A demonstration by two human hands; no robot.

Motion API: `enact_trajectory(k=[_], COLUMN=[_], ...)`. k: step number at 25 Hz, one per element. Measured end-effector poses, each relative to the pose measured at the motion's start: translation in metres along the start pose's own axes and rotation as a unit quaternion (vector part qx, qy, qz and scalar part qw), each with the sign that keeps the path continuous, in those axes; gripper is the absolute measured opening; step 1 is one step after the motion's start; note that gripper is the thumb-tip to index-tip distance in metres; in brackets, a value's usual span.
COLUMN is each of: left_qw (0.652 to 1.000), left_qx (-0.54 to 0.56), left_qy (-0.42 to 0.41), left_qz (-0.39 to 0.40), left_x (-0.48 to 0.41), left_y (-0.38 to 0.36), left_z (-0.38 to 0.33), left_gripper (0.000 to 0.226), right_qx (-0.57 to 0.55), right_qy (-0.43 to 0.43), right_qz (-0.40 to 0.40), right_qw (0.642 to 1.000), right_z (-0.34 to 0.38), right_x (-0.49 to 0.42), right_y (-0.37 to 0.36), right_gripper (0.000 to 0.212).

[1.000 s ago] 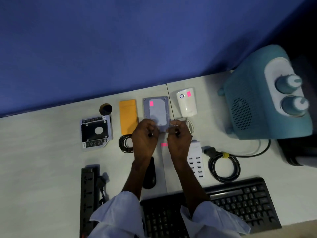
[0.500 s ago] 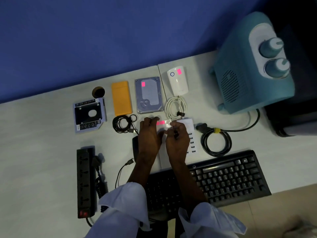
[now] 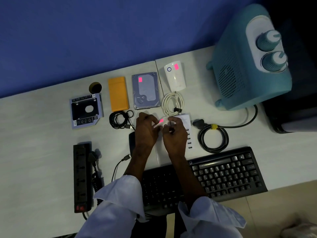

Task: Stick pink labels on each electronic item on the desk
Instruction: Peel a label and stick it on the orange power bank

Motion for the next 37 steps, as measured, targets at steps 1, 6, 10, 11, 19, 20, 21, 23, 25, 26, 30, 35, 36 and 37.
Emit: enact_trajectory(k=[1, 6, 10, 11, 19, 20, 21, 23, 25, 26, 30, 35, 36, 37], left_qw=[0.999, 0.973, 0.962, 0.962, 0.989, 0.992, 0.993, 0.993, 0.993, 0.993, 0.988, 0.97, 0.968, 0.966], left_qx=[0.045, 0.222, 0.263, 0.265, 0.137, 0.108, 0.083, 0.055, 0.054, 0.069, 0.139, 0.231, 0.241, 0.247], left_qy=[0.014, 0.065, 0.065, 0.064, -0.044, -0.065, -0.085, -0.1, -0.101, -0.097, -0.048, -0.009, 0.001, 0.015], left_qz=[-0.002, 0.026, 0.04, 0.034, -0.018, -0.012, -0.004, 0.011, 0.019, 0.02, -0.049, -0.073, -0.069, -0.07], left_x=[0.001, 0.009, 0.016, 0.017, 0.022, 0.022, 0.022, 0.021, 0.019, 0.018, 0.019, 0.023, 0.022, 0.02], left_y=[0.003, 0.024, 0.034, 0.036, 0.036, 0.036, 0.036, 0.037, 0.038, 0.038, 0.045, 0.052, 0.053, 0.054], left_z=[0.0, 0.0, 0.001, 0.0, -0.006, -0.007, -0.008, -0.01, -0.009, -0.009, -0.008, -0.008, -0.007, -0.005], left_gripper=[0.02, 0.023, 0.028, 0.028, 0.025, 0.025, 0.024, 0.024, 0.024, 0.022, 0.014, 0.013, 0.013, 0.015], right_qx=[0.014, 0.081, 0.071, 0.064, 0.025, 0.026, 0.028, 0.033, 0.032, 0.037, 0.102, 0.031, 0.002, -0.031], right_qy=[0.009, 0.012, 0.008, 0.009, 0.028, 0.024, 0.019, 0.02, 0.018, 0.017, 0.029, 0.01, 0.006, -0.011], right_qz=[0.008, 0.087, 0.13, 0.132, 0.132, 0.132, 0.131, 0.132, 0.137, 0.136, 0.087, 0.032, 0.055, 0.088], right_qw=[1.0, 0.993, 0.989, 0.989, 0.991, 0.991, 0.991, 0.991, 0.99, 0.99, 0.99, 0.999, 0.998, 0.996], right_z=[0.0, 0.005, 0.006, 0.005, 0.004, 0.002, 0.001, 0.0, 0.0, 0.0, 0.0, 0.021, 0.024, 0.028], right_x=[-0.001, -0.014, -0.023, -0.023, -0.018, -0.018, -0.018, -0.017, -0.015, -0.015, -0.015, -0.004, -0.005, -0.006], right_y=[0.001, 0.003, 0.006, 0.007, 0.004, 0.003, 0.003, 0.003, 0.003, 0.004, 0.003, -0.003, -0.009, -0.015], right_gripper=[0.031, 0.036, 0.023, 0.02, 0.01, 0.013, 0.014, 0.014, 0.013, 0.011, 0.009, 0.033, 0.021, 0.012])
Point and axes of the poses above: each hand's wrist, its own x-axis away from the middle knuckle, its own y-axis out of the back of the hand, z = x × y, the point moved 3 cm from there along -x, towards the middle knuckle, and after that the axes turned 13 degrees about x, right-handed, at the moved point
